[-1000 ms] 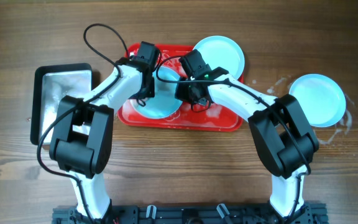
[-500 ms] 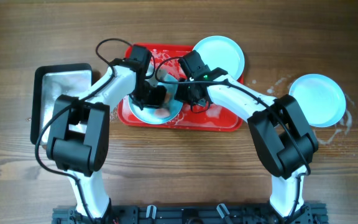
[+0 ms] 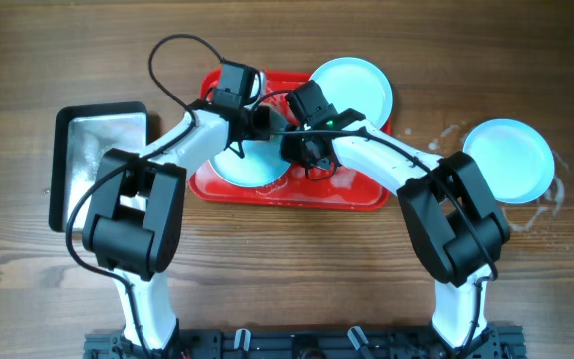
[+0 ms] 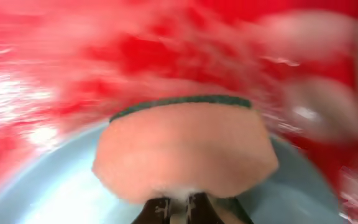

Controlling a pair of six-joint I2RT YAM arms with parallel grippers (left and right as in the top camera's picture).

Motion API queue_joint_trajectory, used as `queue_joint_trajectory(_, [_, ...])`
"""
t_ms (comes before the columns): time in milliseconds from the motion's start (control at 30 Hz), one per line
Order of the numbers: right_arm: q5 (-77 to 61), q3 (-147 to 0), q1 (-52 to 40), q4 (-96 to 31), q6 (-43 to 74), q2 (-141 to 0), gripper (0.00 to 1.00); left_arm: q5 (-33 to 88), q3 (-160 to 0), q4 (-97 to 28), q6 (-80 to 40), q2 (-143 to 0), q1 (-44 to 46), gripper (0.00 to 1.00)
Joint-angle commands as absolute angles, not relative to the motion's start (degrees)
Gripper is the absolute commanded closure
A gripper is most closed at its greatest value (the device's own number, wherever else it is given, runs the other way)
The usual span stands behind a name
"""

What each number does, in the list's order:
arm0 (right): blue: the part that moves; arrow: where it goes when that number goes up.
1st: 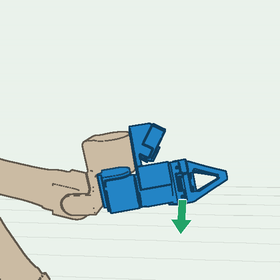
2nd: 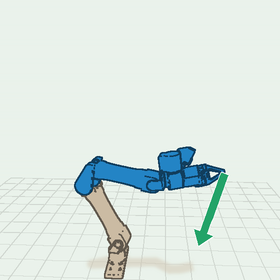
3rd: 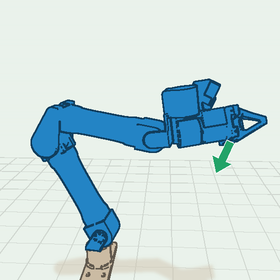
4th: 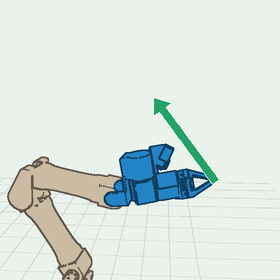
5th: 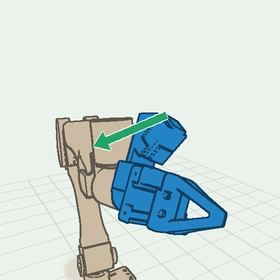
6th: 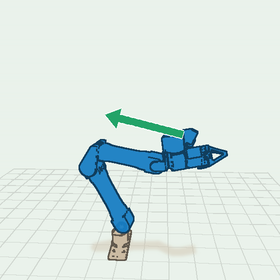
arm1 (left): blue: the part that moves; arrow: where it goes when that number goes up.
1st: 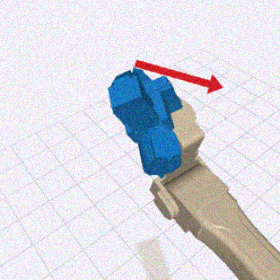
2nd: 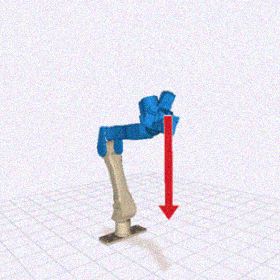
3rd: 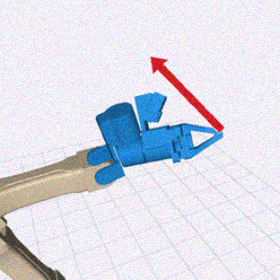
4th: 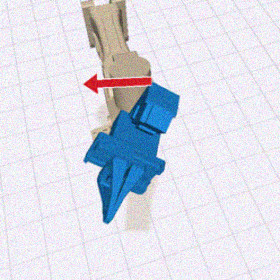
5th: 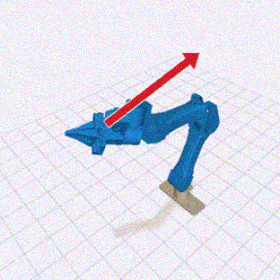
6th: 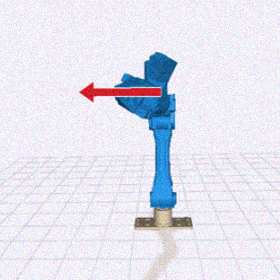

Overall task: Clean dirty plates on tray and stack at the side
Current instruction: 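Keep scrubbing the held plate with the pink sponge, left gripper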

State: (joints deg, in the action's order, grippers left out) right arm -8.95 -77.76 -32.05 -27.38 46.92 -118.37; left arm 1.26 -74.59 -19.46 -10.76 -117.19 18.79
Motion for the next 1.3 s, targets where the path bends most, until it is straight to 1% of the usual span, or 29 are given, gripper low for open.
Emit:
queue_joint_trajectory(0, [-7.79, -77.25, -31.66, -27.64, 47.97, -118.87, 0.96, -22.04, -73.21, -25.47, -17.23, -119.28, 17.78, 0.96])
queue_joint_trajectory(167, [-7.79, -77.25, -31.66, -27.64, 47.94, -118.87, 0.96, -21.85, -73.21, -35.38, -17.23, -119.28, 17.80, 0.95])
queue_joint_trajectory(300, [-7.79, -77.25, -31.66, -27.64, 47.97, -118.87, 0.96, -15.31, -73.21, -45.15, -17.21, -119.28, 17.80, 0.96])
queue_joint_trajectory(400, [-7.81, -77.25, -31.66, -27.62, 47.94, -118.87, 0.96, -6.81, -73.21, -49.36, -16.71, -119.28, 17.80, 0.96])
queue_joint_trajectory(467, [-7.81, -77.25, -31.66, -27.57, 47.94, -118.87, 0.96, 2.44, -73.19, -50.30, -14.92, -119.28, 17.80, 0.96])
queue_joint_trajectory(600, [-7.84, -77.25, -31.66, -27.62, 47.94, -118.87, 0.96, 22.50, -73.21, -47.70, -7.07, -119.28, 17.80, 0.96])
queue_joint_trajectory(667, [-7.81, -77.25, -31.66, -27.62, 47.97, -118.87, 0.96, 28.80, -73.21, -45.74, -4.32, -119.28, 17.80, 0.96])
queue_joint_trajectory(733, [-7.81, -77.25, -31.66, -27.62, 47.94, -118.87, 0.96, 31.55, -73.21, -43.59, -3.05, -119.28, 17.80, 0.96])
queue_joint_trajectory(867, [-7.81, -77.25, -31.66, -27.59, 47.97, -118.87, 0.96, 31.40, -73.21, -36.05, -3.01, -119.28, 17.80, 0.96])
queue_joint_trajectory(967, [-7.81, -77.25, -31.66, -27.62, 47.94, -118.87, 0.96, 27.46, -73.21, -30.96, -3.57, -119.28, 17.74, 0.96])
queue_joint_trajectory(1133, [-7.81, -77.25, -31.66, -27.59, 47.97, -118.87, 0.96, 4.47, -73.21, -22.65, -13.45, -119.28, 17.74, 0.96])
queue_joint_trajectory(1267, [-7.79, -77.25, -31.66, -27.59, 47.94, -118.87, 0.96, -13.85, -73.21, -21.65, -19.84, -119.28, 17.74, 0.96])
